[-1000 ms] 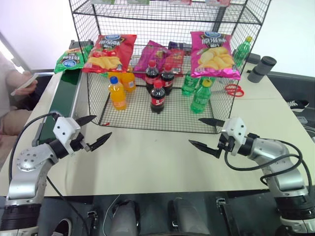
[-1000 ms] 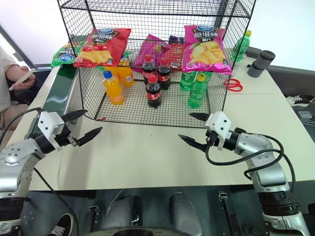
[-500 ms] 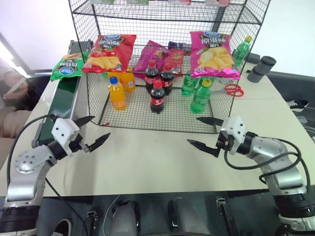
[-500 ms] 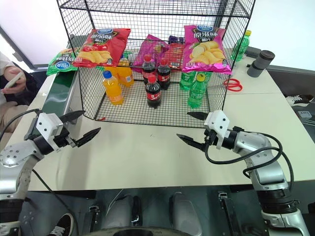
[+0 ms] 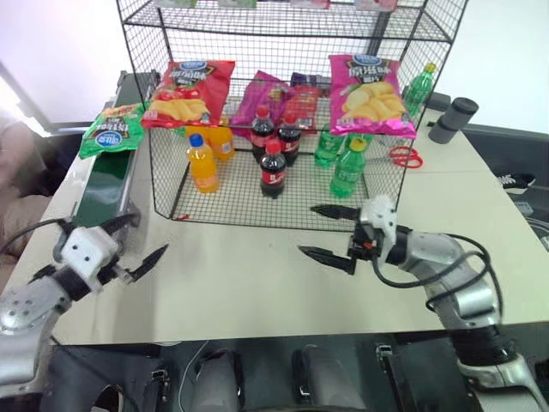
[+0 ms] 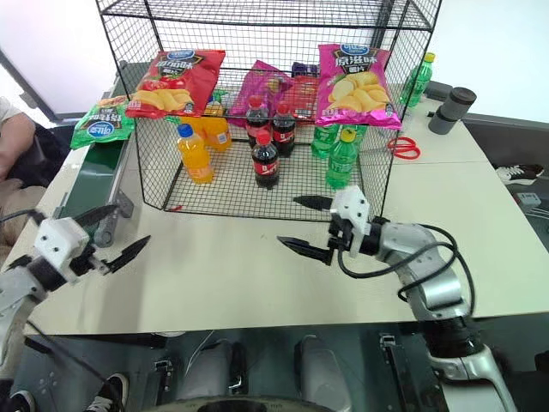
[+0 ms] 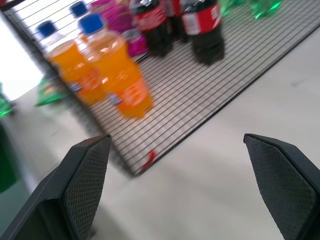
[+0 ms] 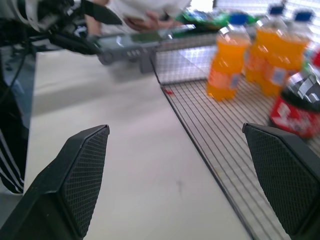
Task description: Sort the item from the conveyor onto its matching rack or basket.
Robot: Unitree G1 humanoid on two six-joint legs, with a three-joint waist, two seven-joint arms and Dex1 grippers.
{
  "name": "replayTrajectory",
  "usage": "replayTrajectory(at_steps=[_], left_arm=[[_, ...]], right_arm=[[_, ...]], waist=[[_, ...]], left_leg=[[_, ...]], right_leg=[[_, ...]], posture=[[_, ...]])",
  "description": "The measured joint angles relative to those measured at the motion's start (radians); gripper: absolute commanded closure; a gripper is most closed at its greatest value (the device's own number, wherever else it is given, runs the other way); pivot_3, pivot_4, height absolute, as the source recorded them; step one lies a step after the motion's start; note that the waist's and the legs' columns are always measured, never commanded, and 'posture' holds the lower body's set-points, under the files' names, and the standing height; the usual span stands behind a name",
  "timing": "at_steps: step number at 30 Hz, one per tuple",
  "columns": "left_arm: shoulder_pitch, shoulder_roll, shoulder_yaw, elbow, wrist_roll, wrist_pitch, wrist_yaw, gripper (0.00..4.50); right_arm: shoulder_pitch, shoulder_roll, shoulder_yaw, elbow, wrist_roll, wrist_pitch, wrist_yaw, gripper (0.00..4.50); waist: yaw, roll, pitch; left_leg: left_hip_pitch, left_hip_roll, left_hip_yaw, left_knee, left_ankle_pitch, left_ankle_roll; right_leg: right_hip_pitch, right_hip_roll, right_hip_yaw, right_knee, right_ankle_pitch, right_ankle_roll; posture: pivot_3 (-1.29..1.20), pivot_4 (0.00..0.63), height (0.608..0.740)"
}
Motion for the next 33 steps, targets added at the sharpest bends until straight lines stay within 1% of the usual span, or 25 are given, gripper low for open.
replayTrajectory(at_steps=[4, 7, 11, 15, 18, 25, 30, 33], left_arm=[[0.070, -0.006, 0.072, -0.027, 0.063, -0.051, 0.065, 0.00], [0.118, 0.005, 0.123, -0.026, 0.170, -0.137, 0.118, 0.00], [0.144, 0.016, 0.156, 0.017, 0.293, -0.223, 0.197, 0.00], [0.211, 0.112, 0.173, 0.123, 0.543, -0.399, 0.317, 0.00], [0.216, 0.127, 0.176, 0.177, 0.629, -0.456, 0.392, 0.00], [0.216, 0.164, 0.175, 0.266, 0.764, -0.474, 0.525, 0.00], [0.184, 0.167, 0.163, 0.305, 0.774, -0.448, 0.562, 0.00], [0.172, 0.167, 0.122, 0.328, 0.775, -0.447, 0.572, 0.00]], right_arm=[[-0.045, 0.029, 0.050, 0.016, 0.020, 0.008, 0.059, 0.05], [-0.068, 0.053, 0.090, 0.050, 0.038, 0.037, 0.109, 0.05], [-0.116, 0.091, 0.125, 0.111, 0.018, 0.041, 0.112, 0.05], [-0.145, 0.138, 0.136, 0.159, -0.017, 0.026, 0.079, 0.05], [-0.145, 0.153, 0.136, 0.159, -0.026, 0.019, 0.063, 0.05], [-0.146, 0.155, 0.133, 0.175, -0.051, -0.014, 0.048, 0.05], [-0.145, 0.161, 0.134, 0.176, -0.061, -0.017, 0.037, 0.05], [-0.145, 0.168, 0.135, 0.175, -0.063, -0.013, 0.026, 0.05]], waist=[[0.008, -0.001, -0.001], [0.005, -0.002, -0.001], [0.003, -0.003, -0.002], [0.000, -0.003, -0.002], [0.004, -0.004, -0.002], [0.001, -0.004, -0.003], [0.001, -0.004, -0.003], [0.001, -0.004, -0.003]], left_leg=[[0.000, 0.000, 0.000, 0.000, 0.000, 0.000], [0.000, 0.000, 0.001, 0.000, 0.000, 0.000], [0.000, 0.000, 0.001, 0.000, 0.000, 0.000], [0.000, 0.000, 0.003, -0.001, 0.000, 0.000], [-0.001, 0.000, 0.003, -0.002, 0.000, 0.000], [-0.001, 0.000, 0.003, -0.002, 0.000, 0.000], [-0.001, 0.000, 0.004, -0.002, 0.000, 0.000], [-0.001, 0.000, 0.004, -0.002, 0.000, 0.000]], right_leg=[[0.000, -0.001, 0.000, 0.000, 0.000, 0.000], [0.000, -0.001, 0.000, 0.000, -0.001, -0.002], [0.000, -0.001, -0.001, 0.000, -0.001, -0.003], [-0.002, -0.002, -0.001, 0.000, -0.001, -0.003], [-0.002, -0.003, -0.001, 0.000, -0.001, -0.003], [-0.002, -0.003, -0.001, 0.000, -0.001, -0.003], [-0.003, -0.003, -0.001, 0.000, -0.001, -0.003], [-0.003, -0.003, -0.001, 0.000, -0.001, -0.002]], posture=[[0.00, 0.150, 0.740], [0.00, 0.150, 0.740], [0.00, 0.150, 0.740], [0.00, 0.150, 0.740], [0.00, 0.150, 0.740], [0.00, 0.150, 0.740], [0.00, 0.150, 0.740], [0.00, 0.150, 0.740]])
